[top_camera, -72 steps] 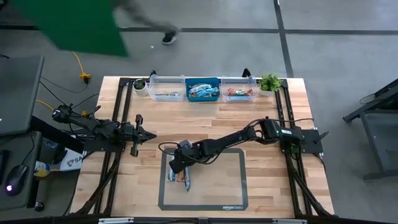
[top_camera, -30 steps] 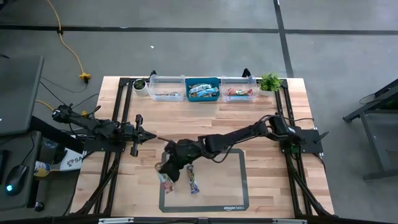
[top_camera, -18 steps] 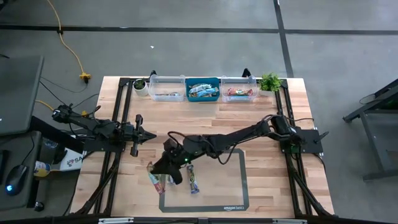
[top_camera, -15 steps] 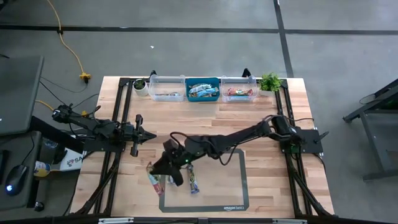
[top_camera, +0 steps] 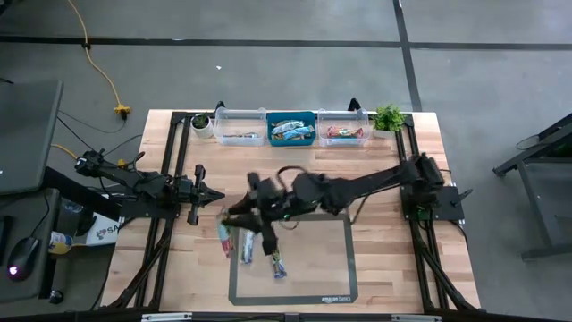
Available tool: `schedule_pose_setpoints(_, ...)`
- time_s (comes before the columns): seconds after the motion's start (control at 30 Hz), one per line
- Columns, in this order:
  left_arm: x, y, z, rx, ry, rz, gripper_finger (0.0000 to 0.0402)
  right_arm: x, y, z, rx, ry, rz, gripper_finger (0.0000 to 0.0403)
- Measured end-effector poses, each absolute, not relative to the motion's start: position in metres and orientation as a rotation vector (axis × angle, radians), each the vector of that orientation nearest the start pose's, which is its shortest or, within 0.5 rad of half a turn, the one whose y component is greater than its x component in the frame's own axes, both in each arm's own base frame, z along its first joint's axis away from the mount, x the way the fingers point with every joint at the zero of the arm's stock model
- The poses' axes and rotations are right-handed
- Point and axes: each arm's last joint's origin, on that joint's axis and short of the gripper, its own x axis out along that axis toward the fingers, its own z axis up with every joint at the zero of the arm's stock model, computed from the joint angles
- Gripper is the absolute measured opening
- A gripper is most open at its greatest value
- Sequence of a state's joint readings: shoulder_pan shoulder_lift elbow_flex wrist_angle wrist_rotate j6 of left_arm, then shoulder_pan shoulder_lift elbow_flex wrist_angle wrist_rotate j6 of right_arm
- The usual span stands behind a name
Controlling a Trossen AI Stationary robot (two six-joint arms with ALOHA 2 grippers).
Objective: Pick and place Granola Bars by type
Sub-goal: Put the red granola bar into the right transparent bin
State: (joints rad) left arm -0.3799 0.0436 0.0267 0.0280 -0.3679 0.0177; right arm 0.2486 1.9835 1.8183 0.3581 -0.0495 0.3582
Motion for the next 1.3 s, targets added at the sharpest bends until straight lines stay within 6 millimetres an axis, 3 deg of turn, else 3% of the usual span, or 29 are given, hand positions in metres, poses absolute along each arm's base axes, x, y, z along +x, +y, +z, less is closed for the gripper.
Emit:
schedule_pose_setpoints(0.3, 0.094, -0.026, 0.172, 0.014, -0.01, -0.012, 0.0001, 0.401, 0.095, 0.455, 0.099, -0.277, 0.003, 0.0078)
schedule_pose_setpoints(0.5, 0.094, -0.026, 0.172, 0.014, -0.01, -0.012, 0.0001, 0.374, 0.079, 0.48, -0.017, -0.276, -0.329, 0.0078)
schedule_pose_setpoints(0.87, 0.094, -0.026, 0.172, 0.014, -0.01, -0.012, 0.0001, 0.355, 0.036, 0.486, -0.231, -0.006, -1.077, 0.0078)
schedule_pose_setpoints(1.3, 0.094, -0.026, 0.172, 0.014, -0.01, -0.012, 0.0001, 0.351, -0.051, 0.48, -0.311, 0.191, -1.434, 0.0078)
